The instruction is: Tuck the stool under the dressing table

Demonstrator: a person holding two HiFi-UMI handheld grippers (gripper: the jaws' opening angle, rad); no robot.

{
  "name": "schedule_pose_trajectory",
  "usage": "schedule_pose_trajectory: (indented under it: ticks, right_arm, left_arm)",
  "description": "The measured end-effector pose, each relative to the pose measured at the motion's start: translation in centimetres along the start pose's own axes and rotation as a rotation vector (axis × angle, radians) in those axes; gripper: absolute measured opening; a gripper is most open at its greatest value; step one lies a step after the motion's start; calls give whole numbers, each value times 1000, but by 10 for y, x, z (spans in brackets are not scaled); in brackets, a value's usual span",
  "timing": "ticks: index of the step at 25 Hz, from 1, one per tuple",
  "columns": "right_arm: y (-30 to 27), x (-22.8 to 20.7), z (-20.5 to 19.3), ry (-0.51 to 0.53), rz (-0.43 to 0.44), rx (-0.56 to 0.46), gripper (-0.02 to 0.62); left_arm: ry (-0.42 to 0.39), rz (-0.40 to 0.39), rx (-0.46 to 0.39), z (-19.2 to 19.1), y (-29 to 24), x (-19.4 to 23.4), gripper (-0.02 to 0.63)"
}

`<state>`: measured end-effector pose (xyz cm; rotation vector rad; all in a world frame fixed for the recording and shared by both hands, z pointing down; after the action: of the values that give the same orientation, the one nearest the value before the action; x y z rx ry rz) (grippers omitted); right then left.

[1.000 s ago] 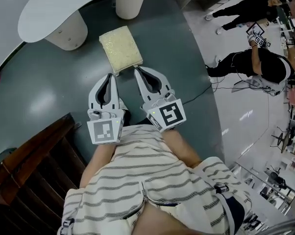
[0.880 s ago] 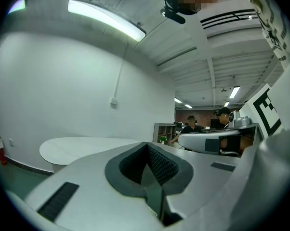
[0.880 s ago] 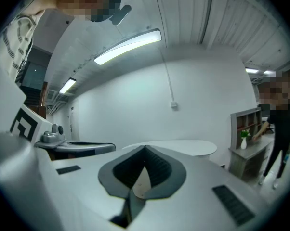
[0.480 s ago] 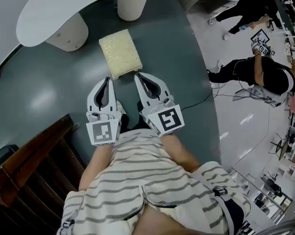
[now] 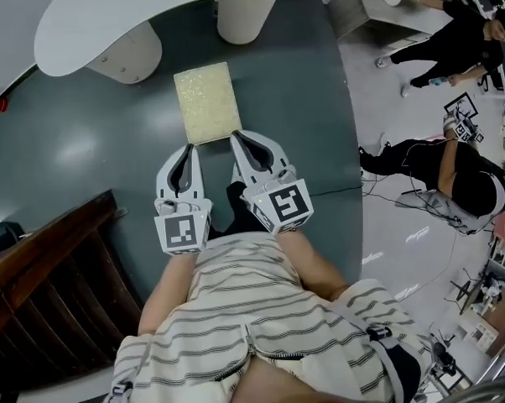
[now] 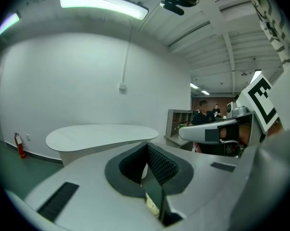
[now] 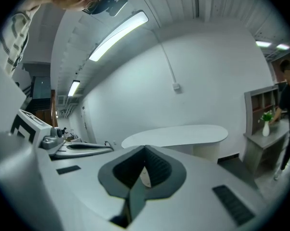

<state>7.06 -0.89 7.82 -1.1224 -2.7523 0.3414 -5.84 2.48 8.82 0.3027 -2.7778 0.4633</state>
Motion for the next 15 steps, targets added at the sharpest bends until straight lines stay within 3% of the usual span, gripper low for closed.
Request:
schedule_pose_trajectory:
  ticks: [10, 15]
  right_arm:
    - [-28, -31, -43, -32, 69, 65, 12]
    - [-42, -35, -69, -28, 59, 124, 12]
  left_arm:
    - [2, 91, 39, -27, -46, 2, 6]
    - [42, 91, 96, -49, -56, 11, 6]
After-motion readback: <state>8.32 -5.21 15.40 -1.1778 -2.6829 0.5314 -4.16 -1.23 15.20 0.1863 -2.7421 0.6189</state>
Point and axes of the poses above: the fingertips, and each gripper's own axes: y backward along the fingers, x to its left, z out of its top, the point moved 5 cm from there along y, backward along the fingers, and after that the axes turned 15 degrees about y, right-handed, at the moved point
